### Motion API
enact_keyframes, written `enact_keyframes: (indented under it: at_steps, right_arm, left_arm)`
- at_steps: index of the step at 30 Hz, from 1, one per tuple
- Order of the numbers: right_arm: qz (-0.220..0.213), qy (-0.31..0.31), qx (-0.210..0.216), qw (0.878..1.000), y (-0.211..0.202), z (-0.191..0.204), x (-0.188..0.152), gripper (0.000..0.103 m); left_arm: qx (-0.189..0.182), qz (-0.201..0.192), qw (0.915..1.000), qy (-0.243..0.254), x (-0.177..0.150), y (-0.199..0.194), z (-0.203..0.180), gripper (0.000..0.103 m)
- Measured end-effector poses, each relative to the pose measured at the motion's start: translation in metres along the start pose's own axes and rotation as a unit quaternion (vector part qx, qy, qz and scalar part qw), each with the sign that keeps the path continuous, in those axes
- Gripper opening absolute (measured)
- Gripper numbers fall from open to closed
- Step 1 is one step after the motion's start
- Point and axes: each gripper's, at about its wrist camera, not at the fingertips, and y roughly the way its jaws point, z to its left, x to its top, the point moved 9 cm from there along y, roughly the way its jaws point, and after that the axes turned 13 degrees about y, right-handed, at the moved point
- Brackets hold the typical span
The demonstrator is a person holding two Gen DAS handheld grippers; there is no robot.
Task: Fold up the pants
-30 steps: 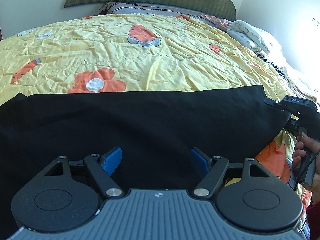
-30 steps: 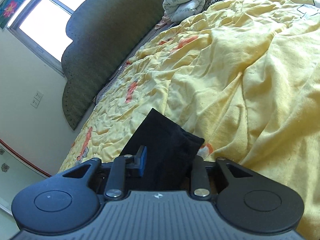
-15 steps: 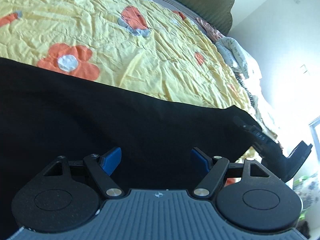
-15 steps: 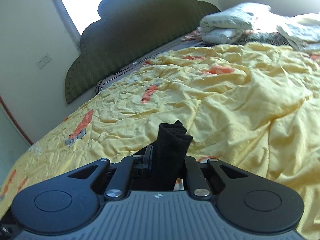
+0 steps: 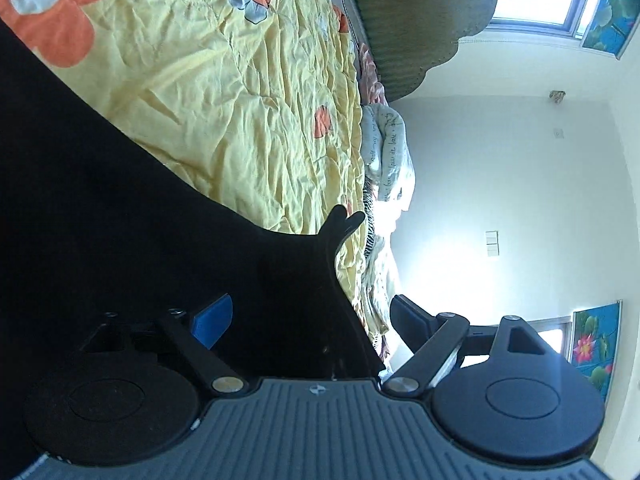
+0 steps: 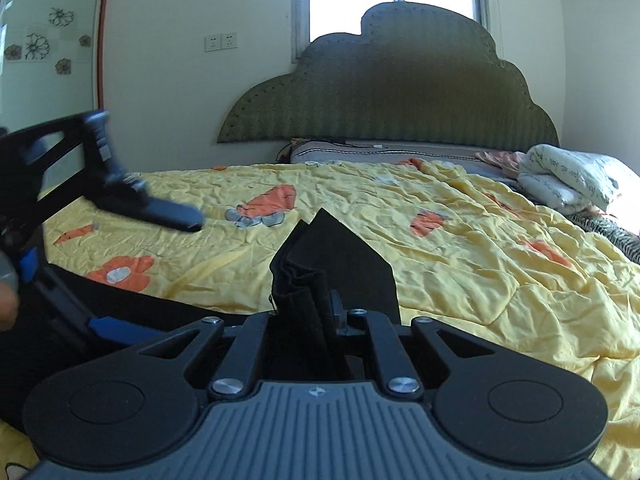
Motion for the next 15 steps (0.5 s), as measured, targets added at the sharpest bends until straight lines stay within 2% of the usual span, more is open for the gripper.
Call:
enact_keyframes:
  at_steps: [3, 5, 7, 8, 10, 12, 15]
  right_arm:
    - [0.008, -0.025, 0.016, 1.000, -0.004, 0.018, -0.008, 0.009]
    - [0.015, -0.039, 0.026, 0.999, -0.005, 0.029, -0.015, 0.009]
    - [0.018, -0.056, 0.040, 0.997, -0.008, 0.041, -0.020, 0.009]
    - [0.021, -0.064, 0.043, 0.997, -0.008, 0.046, -0.023, 0.009]
    - [0.030, -0.077, 0.048, 0.995, -0.007, 0.056, -0.029, 0.009]
    - [0.035, -0.084, 0.050, 0.995, -0.006, 0.062, -0.033, 0.009]
    - [0.043, -0.086, 0.060, 0.994, -0.006, 0.070, -0.038, 0.009]
  left_arm:
    - [0.004, 0.001, 0.9998, -0.020, 0.006, 0.015, 0.005, 0.086]
    - [0.012, 0.000, 0.9996, -0.026, 0.010, 0.018, 0.012, 0.081]
    - [0.025, 0.003, 0.9995, -0.017, 0.010, 0.017, 0.017, 0.055]
    - [0.037, 0.005, 0.9993, -0.006, 0.010, 0.014, 0.020, 0.048]
    - [0.072, 0.004, 0.9974, 0.010, 0.009, 0.009, 0.027, 0.020]
    - [0.100, -0.001, 0.9943, 0.037, 0.009, 0.002, 0.031, 0.005]
    - [0.132, -0.008, 0.9882, 0.078, 0.009, -0.009, 0.032, 0.004]
